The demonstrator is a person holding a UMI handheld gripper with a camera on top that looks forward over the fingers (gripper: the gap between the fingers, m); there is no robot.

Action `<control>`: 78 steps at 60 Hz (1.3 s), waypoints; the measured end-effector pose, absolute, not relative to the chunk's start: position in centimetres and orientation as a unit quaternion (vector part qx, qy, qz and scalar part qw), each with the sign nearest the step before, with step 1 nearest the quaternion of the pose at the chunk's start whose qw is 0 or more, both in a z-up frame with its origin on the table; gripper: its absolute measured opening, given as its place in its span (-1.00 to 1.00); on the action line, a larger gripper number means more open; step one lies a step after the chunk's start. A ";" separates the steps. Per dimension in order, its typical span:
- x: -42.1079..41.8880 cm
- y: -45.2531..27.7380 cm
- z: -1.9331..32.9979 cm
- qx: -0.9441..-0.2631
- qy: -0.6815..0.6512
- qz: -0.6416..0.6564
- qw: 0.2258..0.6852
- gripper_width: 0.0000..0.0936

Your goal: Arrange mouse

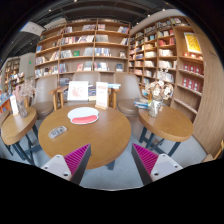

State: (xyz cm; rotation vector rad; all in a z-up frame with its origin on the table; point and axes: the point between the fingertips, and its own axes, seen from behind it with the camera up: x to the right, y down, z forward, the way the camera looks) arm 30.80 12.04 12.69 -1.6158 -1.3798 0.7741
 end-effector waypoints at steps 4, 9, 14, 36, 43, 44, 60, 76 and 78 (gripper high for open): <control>30.3 10.9 12.3 -0.643 -0.558 0.313 0.421 0.82; 28.8 8.2 11.2 -0.638 -0.567 0.316 0.414 0.82; 28.2 4.3 10.5 -0.631 -0.579 0.324 0.402 0.82; 25.8 -10.4 7.3 -0.593 -0.634 0.346 0.356 0.82; 24.8 -14.6 6.0 -0.589 -0.646 0.356 0.331 0.82; 24.5 -15.1 5.7 -0.588 -0.647 0.357 0.329 0.82; 19.8 -17.5 2.5 -0.601 -0.643 0.345 0.324 0.81; 14.7 -16.8 -1.1 -0.625 -0.639 0.319 0.315 0.81; 14.0 -16.7 -1.3 -0.627 -0.637 0.319 0.315 0.82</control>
